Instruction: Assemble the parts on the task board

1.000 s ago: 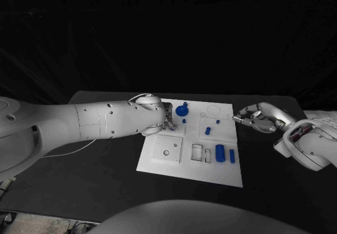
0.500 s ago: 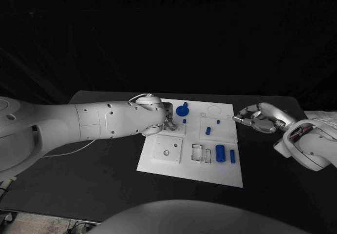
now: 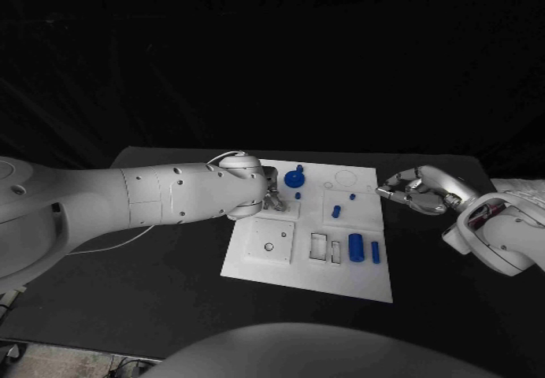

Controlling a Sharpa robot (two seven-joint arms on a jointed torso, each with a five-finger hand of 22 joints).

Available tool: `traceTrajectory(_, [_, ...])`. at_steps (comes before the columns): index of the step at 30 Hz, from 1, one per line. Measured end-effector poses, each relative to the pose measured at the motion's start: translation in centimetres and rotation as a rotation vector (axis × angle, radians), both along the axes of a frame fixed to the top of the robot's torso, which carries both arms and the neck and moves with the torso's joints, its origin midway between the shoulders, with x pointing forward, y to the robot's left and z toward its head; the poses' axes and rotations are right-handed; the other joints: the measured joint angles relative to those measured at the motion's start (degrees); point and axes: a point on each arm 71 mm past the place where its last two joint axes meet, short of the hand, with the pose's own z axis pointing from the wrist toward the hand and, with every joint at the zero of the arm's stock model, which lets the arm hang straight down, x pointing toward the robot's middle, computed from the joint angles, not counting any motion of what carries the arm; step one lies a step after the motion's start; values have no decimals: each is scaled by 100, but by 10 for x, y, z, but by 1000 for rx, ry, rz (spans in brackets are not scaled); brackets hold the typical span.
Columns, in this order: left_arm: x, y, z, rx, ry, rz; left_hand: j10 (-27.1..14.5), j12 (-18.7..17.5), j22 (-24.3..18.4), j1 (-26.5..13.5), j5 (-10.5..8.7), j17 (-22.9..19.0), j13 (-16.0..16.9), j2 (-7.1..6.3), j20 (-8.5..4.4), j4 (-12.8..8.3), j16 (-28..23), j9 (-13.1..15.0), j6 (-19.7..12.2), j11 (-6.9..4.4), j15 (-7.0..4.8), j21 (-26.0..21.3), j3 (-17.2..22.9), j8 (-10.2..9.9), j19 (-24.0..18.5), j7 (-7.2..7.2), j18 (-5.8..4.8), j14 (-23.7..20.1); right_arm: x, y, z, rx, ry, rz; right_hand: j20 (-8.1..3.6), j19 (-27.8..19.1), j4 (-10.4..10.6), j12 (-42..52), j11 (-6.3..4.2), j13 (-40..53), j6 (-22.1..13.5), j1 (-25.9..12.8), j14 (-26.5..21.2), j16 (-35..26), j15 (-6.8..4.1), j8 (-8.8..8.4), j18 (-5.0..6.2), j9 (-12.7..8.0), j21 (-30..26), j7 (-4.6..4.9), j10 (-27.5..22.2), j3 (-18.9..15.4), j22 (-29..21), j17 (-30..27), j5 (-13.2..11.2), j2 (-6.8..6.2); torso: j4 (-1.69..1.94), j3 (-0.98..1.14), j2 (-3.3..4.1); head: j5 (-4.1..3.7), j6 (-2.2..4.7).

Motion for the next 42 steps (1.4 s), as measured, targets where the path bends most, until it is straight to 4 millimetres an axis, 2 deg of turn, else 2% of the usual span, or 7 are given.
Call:
traceTrajectory(7, [0,0,2,23,12,-6,-1,0,0,-538,-16,0,0,-201,42,585,0,1,-188,39,43,-38,-627,-73,0,79,-1,-2,0,0,0,0,0,-1,0,0,0,0,0,0,0,0,0,0,0,0,0,0,0,0,0,0,0,0,0,0,0,1,0,-3,0])
traceTrajectory(17, [0,4,2,26,8,-2,8,0,-1,-883,-15,-1,-1,-139,42,632,0,16,-236,48,43,-38,-1188,-77,0,85,-1,-2,0,-2,0,0,0,-3,0,0,0,0,0,0,0,0,0,0,0,0,0,0,0,0,0,0,-1,0,0,0,3,0,4,-19,0])
traceTrajectory(26, [-7,16,5,8,2,9,8,0,-1,-906,-15,-1,-1,-116,42,632,0,159,-152,48,43,62,-1516,187,0,31,-1,-2,0,-3,0,-1,0,-5,0,0,16,0,0,0,0,0,0,0,0,0,0,0,0,0,0,-16,-2,-1,0,0,3,0,3,-48,0])
traceTrajectory(34, [2,34,51,-35,-35,17,8,0,-1,-755,-15,-1,-1,-58,42,624,0,253,-88,48,43,230,-1635,309,0,-19,-1,-2,0,-5,0,-1,-3,-9,0,0,32,0,0,0,0,0,0,0,0,0,0,0,0,0,0,-32,-2,-1,0,0,3,0,2,-98,0])
traceTrajectory(37, [8,40,70,-47,-23,19,8,0,-1,-602,-15,-1,-1,34,42,624,0,249,-114,48,43,331,-1635,309,0,7,-1,-2,0,-5,0,-1,-5,-10,0,0,32,0,0,0,0,0,0,0,0,0,0,0,0,0,0,-32,-2,-1,0,0,2,1,-2,-113,0])
traceTrajectory(39, [13,41,82,-55,-4,17,8,0,-1,-458,-15,-2,-1,178,42,600,0,240,-121,48,43,460,-1604,309,0,13,-1,-2,0,-5,0,1,-8,-10,0,0,32,0,0,0,0,0,0,0,0,0,0,0,0,0,0,-32,-3,-1,0,0,1,1,-3,-125,0])
traceTrajectory(42, [19,43,94,-59,42,12,8,0,-1,-351,86,-2,-1,286,42,614,0,169,-121,48,43,536,-1590,256,0,13,-1,-2,0,-5,1,6,-14,-9,0,0,32,0,0,0,0,0,0,0,0,0,0,0,0,0,0,-32,-3,-1,0,0,2,1,-3,-144,0])
